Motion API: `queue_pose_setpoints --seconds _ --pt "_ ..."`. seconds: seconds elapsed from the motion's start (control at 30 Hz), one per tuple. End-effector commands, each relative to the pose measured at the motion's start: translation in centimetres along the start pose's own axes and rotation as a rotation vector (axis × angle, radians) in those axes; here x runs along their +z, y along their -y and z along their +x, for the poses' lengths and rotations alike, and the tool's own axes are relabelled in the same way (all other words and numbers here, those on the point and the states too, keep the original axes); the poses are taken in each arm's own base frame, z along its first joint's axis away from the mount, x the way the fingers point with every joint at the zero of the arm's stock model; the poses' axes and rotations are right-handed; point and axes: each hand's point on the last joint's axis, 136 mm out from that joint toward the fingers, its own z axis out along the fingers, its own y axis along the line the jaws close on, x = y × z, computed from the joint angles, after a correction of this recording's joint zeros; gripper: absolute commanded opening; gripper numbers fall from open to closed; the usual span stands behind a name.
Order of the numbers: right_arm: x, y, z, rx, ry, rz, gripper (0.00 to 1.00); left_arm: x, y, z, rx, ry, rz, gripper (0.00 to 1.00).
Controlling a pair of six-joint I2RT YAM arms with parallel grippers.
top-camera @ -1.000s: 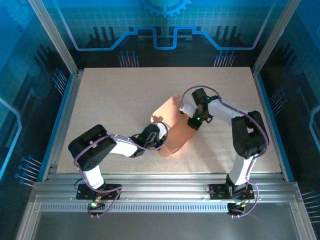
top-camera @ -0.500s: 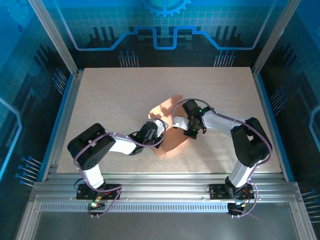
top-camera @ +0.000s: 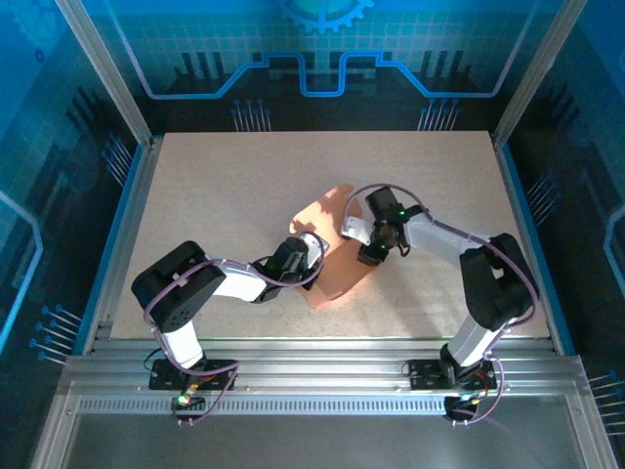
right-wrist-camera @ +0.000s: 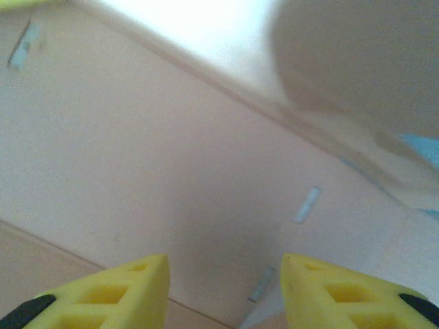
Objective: Fold the paper box
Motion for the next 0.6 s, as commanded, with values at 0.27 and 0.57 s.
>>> queue_pose_setpoints --seconds 0.27,0.57 --pt "-3.7 6.7 -0.7 0.111 0.27 0.039 0.51 0.1 0.5 -0.3 0.022 -0.011 0.051 0.12" --pt "1.3 9.0 -1.9 0.007 0.212 -0.111 0.53 0.4 0.8 -0.2 0.019 -0.041 0.073 0.11"
